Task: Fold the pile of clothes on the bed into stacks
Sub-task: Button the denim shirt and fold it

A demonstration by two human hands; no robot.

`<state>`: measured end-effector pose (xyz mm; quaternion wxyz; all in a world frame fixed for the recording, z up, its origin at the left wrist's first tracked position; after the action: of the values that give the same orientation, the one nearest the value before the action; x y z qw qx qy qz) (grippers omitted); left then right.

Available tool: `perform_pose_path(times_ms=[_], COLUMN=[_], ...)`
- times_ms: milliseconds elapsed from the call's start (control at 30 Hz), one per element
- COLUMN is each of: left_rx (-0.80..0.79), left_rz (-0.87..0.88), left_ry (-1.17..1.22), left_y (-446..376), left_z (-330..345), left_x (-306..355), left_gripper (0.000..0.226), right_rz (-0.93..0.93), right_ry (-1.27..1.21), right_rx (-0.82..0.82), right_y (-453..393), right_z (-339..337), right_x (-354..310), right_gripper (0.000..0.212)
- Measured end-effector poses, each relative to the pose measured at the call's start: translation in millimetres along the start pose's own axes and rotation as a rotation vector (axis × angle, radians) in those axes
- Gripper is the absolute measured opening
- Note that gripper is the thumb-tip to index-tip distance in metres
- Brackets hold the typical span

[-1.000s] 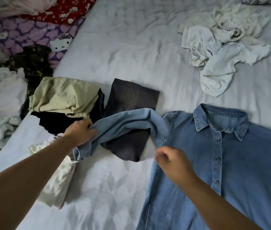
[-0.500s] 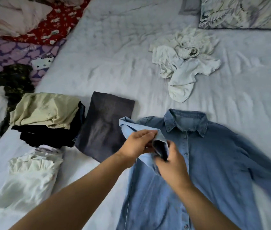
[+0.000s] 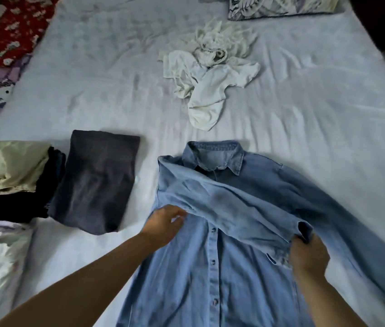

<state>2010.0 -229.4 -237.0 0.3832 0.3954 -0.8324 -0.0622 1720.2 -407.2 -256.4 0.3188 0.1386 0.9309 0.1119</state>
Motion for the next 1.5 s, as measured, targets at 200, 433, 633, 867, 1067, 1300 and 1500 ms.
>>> perform_pose_path(times_ms=[200,433,633,867,1067,1300,1500], left_rx=[-0.029,0.070,-0.104,-0.020,0.068,-0.060,-0.083], left_rz=[-0.057,0.010,0.137,0.260,0.442,0.587,0.020], left_ry=[-0.117,-0.321,-0.826,-0.788,-0.960,-0.623,-0.835], left_y=[-30,-87,-94,-102,-92,-119,-163], left_z=[25,45,87,65,23,37,61], left_x=[-13,-16,-55,-85,-108,-75,-76], left_gripper=[0.026,0.040,0.078,0.082,0.102,0.063,0.091], right_rz=[0.204,-0.517,-0.907,-0.703,-0.837,-0.901,-0.943], right_ry=[0.151,0.453,0.691,0.551,0.641,0.580,0.714], right_rx=[-0.173,-0.127,-0.386,-0.367,-0.301,-0.230,-0.295], right_y=[-33,-42,-17,-36,-27,-7,-19], right_z=[3,35,94,95,96,115,138], right_x=[59,48,52,67,55,19,43], right_gripper=[0.047,0.045,0.073,0.076,0.057,0.055,0.061])
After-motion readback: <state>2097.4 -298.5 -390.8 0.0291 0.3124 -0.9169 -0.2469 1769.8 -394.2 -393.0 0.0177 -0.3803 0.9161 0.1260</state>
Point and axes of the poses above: each hand's wrist, its own y-axis away from the middle knuckle, its own z-axis out of the palm, x = y × z, the point moved 5 cm from there along -y, towards the middle knuckle, and after that the axes turned 6 degrees about x, right-handed, at the moved point
